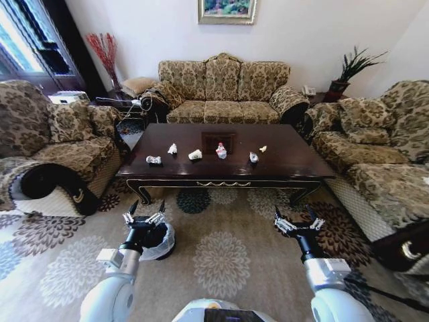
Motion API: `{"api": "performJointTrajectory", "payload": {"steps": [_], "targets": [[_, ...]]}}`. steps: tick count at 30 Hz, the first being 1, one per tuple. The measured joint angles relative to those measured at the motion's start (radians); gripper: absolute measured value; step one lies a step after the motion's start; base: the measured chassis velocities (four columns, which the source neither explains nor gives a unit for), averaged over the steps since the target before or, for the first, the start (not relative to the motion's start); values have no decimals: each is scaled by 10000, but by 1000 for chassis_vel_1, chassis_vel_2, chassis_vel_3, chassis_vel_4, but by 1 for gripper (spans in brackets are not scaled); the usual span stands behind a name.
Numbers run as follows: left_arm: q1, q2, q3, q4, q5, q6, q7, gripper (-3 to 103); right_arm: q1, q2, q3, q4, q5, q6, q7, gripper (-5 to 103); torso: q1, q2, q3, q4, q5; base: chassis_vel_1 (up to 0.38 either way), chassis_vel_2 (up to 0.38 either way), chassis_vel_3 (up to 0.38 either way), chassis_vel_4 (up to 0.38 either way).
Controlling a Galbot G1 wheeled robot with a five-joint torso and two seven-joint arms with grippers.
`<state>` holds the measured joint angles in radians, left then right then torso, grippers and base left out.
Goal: Move to the front of the table and place the trash on the table into the trash bin.
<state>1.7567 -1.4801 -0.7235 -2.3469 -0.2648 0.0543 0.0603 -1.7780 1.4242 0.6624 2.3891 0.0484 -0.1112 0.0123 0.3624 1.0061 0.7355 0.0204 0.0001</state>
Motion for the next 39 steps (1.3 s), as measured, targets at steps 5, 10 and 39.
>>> {"api": "performJointTrajectory", "payload": {"steps": [5,10,39], "targets": [[39,-42,-21,43,-2,-111,-14,100,-44,63,-20,0,-33,9,0,100,2,-1,1,0,2,213,157,-209,-165],[57,-55,-30,28,-2,-129,-42,100,-140,93,-18,-21,-34,97,7,100,2,0,0,0,-1,267,212,-250,-193],[-3025,392,442,6553,189,-347,-142,100,295,21,380,-1431,266,502,330,100,2,-2,2,1,-2,79,58,-74,-59]]}}
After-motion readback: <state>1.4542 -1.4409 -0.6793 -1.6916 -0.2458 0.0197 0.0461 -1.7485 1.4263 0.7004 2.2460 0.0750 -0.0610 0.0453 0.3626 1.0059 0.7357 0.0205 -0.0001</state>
